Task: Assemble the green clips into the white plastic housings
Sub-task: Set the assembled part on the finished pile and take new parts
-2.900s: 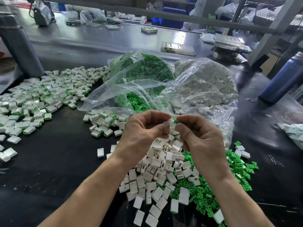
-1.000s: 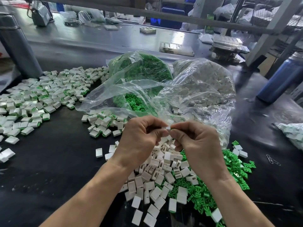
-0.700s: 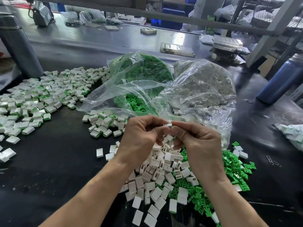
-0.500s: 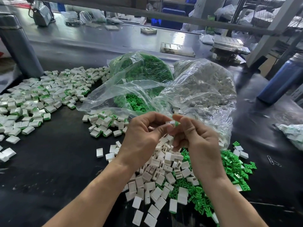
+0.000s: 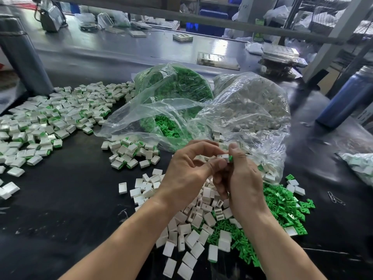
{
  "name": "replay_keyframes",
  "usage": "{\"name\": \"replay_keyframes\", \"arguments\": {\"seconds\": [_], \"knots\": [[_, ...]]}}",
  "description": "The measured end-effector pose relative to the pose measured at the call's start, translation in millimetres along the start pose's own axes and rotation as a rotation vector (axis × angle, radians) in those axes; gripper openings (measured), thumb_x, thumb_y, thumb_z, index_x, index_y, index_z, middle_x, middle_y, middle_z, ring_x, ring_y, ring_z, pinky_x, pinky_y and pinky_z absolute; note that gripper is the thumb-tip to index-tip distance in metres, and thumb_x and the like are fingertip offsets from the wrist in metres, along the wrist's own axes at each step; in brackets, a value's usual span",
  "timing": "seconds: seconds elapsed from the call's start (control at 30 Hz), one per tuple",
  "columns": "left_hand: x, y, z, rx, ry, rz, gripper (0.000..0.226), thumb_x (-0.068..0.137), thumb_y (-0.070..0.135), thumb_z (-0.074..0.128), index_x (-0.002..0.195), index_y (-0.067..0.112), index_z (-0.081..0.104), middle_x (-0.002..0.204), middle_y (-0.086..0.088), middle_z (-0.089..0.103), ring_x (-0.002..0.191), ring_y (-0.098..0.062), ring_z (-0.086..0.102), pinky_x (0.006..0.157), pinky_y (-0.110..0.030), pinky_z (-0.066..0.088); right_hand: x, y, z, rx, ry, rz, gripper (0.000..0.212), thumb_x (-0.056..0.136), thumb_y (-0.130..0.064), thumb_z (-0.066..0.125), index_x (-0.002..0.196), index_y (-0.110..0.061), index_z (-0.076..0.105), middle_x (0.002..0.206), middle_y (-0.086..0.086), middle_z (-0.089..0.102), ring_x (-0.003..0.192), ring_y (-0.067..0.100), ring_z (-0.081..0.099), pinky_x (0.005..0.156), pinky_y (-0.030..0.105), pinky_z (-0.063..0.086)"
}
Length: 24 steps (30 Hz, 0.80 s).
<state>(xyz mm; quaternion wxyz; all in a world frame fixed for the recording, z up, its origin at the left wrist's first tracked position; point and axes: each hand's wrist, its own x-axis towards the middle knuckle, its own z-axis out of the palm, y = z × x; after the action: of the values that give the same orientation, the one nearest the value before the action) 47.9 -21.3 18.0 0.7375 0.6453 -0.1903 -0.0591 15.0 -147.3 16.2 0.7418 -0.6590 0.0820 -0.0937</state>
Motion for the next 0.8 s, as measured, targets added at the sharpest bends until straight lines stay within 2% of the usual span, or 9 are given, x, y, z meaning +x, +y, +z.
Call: {"name": "replay_keyframes", "arguments": {"seconds": [0.07, 0.27, 0.37, 0.5, 0.6, 0.8], "knots": [[-0.5, -0.3, 2.3, -0.015, -0.013, -0.003, 0.008, 0.089, 0.006, 0.077, 0.093, 0.012, 0.077, 0.119, 0.001, 0.068, 0.073, -0.021, 0.071, 0.075, -0.045, 0.063, -0.1, 0.6, 1.1, -0.005, 0.037, -0.007, 0.064, 0.107, -0.056, 0.038, 0.060, -0.024, 0.068, 0.052, 0.002, 0.054, 0.041, 0.016, 0.044, 0.035, 0.023, 0.033], [-1.2, -0.1, 5.1, -0.082, -0.004, 0.016, 0.007, 0.089, 0.008, 0.075, 0.095, 0.004, 0.075, 0.114, -0.004, 0.070, 0.071, -0.027, 0.069, 0.062, -0.031, 0.061, 0.0, 1.5, 3.8, 0.008, 0.021, -0.023, 0.066, 0.099, -0.065, 0.037, 0.063, -0.020, 0.068, 0.052, 0.005, 0.053, 0.041, 0.020, 0.042, 0.036, 0.025, 0.034], [-1.5, -1.1, 5.5, -0.122, -0.005, 0.005, 0.010, 0.087, 0.013, 0.076, 0.093, 0.006, 0.075, 0.113, -0.002, 0.072, 0.073, -0.029, 0.069, 0.063, -0.031, 0.061, 0.3, 2.1, 5.0, 0.020, 0.016, -0.016, 0.065, 0.098, -0.066, 0.037, 0.063, -0.021, 0.067, 0.050, 0.004, 0.050, 0.041, 0.019, 0.040, 0.037, 0.025, 0.032], [-1.4, -5.3, 5.3, -0.141, -0.048, 0.000, 0.017, 0.090, 0.016, 0.077, 0.101, 0.003, 0.073, 0.106, -0.010, 0.074, 0.082, -0.034, 0.074, 0.069, -0.038, 0.064, -0.2, 1.5, 5.5, 0.079, 0.033, -0.045, 0.055, 0.105, -0.053, 0.038, 0.072, -0.030, 0.076, 0.050, -0.007, 0.048, 0.041, 0.010, 0.042, 0.036, 0.020, 0.035], [-1.4, -7.9, 4.5, -0.107, -0.062, 0.014, 0.014, 0.092, 0.014, 0.075, 0.104, 0.007, 0.073, 0.105, -0.007, 0.076, 0.086, -0.030, 0.076, 0.074, -0.041, 0.064, -0.6, 1.8, 7.1, 0.110, 0.014, -0.063, 0.053, 0.103, -0.052, 0.038, 0.079, -0.027, 0.079, 0.051, -0.008, 0.046, 0.043, 0.009, 0.039, 0.036, 0.022, 0.034], [-1.7, -6.6, 4.7, -0.045, -0.056, 0.040, 0.010, 0.092, 0.013, 0.076, 0.102, 0.009, 0.075, 0.108, 0.001, 0.076, 0.081, -0.020, 0.076, 0.068, -0.031, 0.062, 0.0, 6.1, 7.4, 0.125, 0.037, -0.052, 0.053, 0.100, -0.053, 0.040, 0.088, -0.021, 0.080, 0.053, -0.005, 0.048, 0.046, 0.011, 0.040, 0.036, 0.024, 0.034]]}}
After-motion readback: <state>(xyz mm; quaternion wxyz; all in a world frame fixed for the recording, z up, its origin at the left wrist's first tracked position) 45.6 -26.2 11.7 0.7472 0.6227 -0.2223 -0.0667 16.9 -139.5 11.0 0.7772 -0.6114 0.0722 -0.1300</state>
